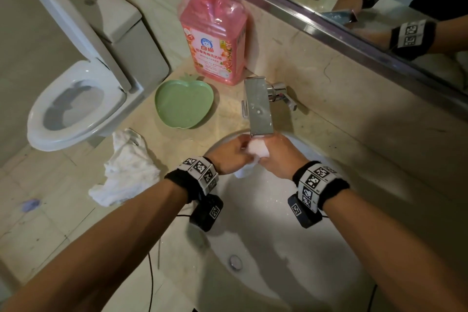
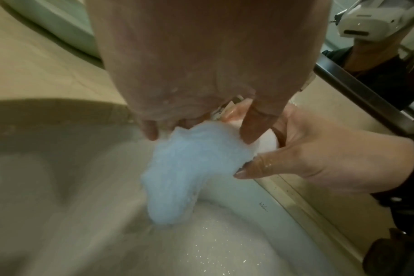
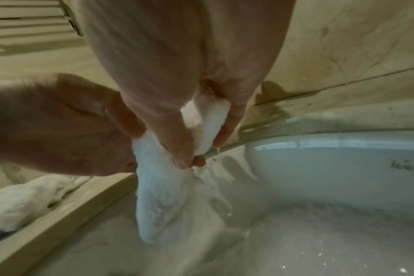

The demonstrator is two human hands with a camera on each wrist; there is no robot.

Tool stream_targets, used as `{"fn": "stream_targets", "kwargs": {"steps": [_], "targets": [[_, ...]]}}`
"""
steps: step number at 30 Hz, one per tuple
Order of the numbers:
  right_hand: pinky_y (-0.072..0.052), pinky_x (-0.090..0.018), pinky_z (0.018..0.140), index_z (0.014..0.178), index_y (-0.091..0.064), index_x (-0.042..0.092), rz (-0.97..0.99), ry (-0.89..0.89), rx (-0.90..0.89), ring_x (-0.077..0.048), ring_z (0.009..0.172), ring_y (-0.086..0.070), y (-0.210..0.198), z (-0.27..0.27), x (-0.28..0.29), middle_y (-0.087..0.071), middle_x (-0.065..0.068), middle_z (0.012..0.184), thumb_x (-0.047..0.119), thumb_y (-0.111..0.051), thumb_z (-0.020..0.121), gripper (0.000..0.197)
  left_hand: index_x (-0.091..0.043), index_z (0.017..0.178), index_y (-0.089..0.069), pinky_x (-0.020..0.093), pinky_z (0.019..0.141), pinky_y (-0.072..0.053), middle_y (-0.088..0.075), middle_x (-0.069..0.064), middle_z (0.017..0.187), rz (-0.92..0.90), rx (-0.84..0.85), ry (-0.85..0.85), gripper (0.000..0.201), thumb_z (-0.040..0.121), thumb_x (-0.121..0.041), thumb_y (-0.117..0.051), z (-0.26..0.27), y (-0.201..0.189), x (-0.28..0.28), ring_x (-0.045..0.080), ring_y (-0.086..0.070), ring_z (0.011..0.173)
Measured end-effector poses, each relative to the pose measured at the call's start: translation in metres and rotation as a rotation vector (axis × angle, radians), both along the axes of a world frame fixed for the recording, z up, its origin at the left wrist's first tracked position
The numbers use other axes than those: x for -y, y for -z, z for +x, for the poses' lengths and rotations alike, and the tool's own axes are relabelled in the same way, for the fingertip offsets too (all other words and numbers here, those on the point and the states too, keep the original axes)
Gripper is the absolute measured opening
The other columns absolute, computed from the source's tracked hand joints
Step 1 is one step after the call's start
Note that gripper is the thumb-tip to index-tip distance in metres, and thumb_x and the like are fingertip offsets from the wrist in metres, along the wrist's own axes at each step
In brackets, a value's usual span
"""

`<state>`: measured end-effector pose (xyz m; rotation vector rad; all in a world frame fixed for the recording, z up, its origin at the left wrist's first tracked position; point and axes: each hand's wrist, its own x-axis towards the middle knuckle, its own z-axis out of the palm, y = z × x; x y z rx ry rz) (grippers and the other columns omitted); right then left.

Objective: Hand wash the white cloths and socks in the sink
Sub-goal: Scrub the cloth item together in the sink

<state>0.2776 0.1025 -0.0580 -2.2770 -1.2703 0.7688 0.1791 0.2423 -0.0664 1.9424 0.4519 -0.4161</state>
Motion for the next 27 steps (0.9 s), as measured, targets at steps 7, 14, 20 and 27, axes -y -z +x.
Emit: {"fn": "stream_targets", "kwargs": {"steps": [7,14,20,27], "targets": [[-0.047,-0.036,0.102,0.146,-0.042,0.007,-0.053,0.197,-0.004,-0.031,0.118,-0.059,0.007,-0.003,0.004,-0.052,-0.013,0.136,0.007,-0.079,0.076,0.079,-0.023,0.127,-0.057,0.023,0.086,-0.051,-0.068,-0.009,0.107,0.048,0.037,-0.18,0.056,0.072,-0.019,-0.07,-0.007,0.006,0.005,0.012,-0.066,0.096],[-0.054,-0.036,0.079,0.117,-0.047,0.019,0.066,0.275,-0.021,-0.03,0.095,-0.065,0.005,0.004,0.026,-0.067,-0.008,0.107,0.007,-0.08,0.073,0.056,-0.012,0.132,-0.047,0.018,0.076,-0.044,-0.063,0.001,0.112,0.14,0.052,-0.245,0.063,0.076,-0.012,-0.077,0.007,-0.001,0.021,0.012,-0.062,0.097],[-0.052,-0.04,0.074,0.116,-0.051,0.01,-0.022,0.214,-0.024,-0.035,0.092,-0.064,0.001,0.017,0.038,-0.069,-0.013,0.101,0.008,-0.072,0.076,0.045,-0.01,0.128,-0.059,-0.003,0.082,-0.035,-0.064,-0.004,0.113,0.207,0.093,-0.067,0.053,0.079,-0.015,-0.078,0.022,-0.005,0.03,0.003,-0.06,0.102],[-0.053,-0.041,0.08,0.122,-0.054,0.019,-0.04,0.257,-0.104,-0.03,0.095,-0.064,-0.002,0.02,0.035,-0.068,-0.004,0.104,0.015,-0.061,0.081,0.042,-0.022,0.127,-0.061,0.015,0.083,-0.05,-0.067,-0.006,0.115,0.162,0.166,-0.095,0.046,0.082,-0.019,-0.071,0.018,-0.008,0.01,0.014,-0.064,0.106]]}}
